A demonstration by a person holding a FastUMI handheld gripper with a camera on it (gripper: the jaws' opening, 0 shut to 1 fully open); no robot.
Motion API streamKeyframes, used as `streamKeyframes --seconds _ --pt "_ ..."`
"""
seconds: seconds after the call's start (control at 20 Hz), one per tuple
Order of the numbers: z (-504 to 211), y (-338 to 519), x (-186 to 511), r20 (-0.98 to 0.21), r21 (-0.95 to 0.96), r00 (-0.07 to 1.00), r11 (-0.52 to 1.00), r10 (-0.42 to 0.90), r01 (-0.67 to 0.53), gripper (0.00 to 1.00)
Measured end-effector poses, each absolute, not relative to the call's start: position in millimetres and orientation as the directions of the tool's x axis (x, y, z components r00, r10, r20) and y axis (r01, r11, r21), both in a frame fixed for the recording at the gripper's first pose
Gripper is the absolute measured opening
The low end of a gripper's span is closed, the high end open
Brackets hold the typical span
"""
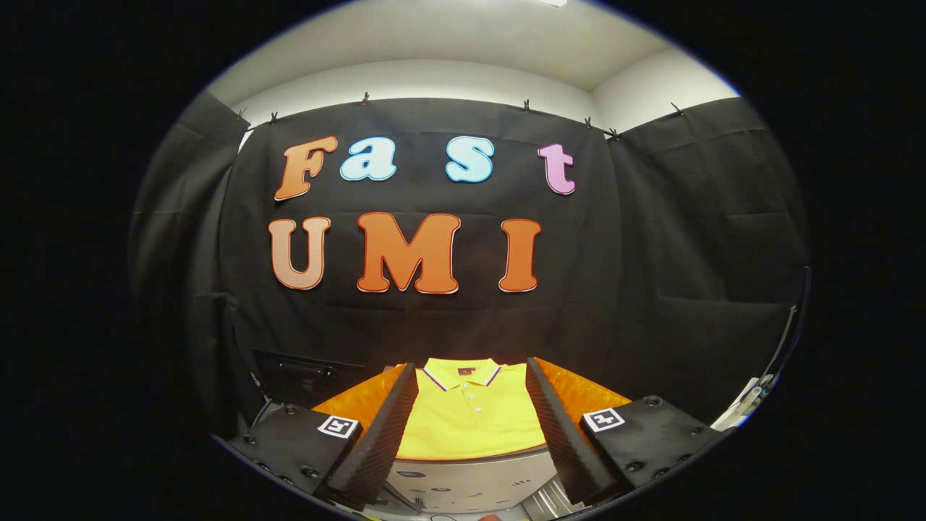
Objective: Put the clothes into the washing machine and then close the washing machine lid.
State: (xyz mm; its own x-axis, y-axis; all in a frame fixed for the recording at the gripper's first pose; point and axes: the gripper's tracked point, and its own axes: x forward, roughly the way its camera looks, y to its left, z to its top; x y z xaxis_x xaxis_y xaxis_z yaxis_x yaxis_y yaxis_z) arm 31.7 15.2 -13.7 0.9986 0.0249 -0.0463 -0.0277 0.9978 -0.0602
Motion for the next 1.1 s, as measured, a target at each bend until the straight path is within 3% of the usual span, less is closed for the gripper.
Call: streamKeyframes --seconds 0.45,1.1 --pt "-60.6 2.9 133.1 -0.157 -0.054 0.985 0.996 0.066 -0.075 0.97" --pt "-197.2 -10.6 263.6 -0.488 -0.023 0.867 0.992 0.096 -0.122 0.98"
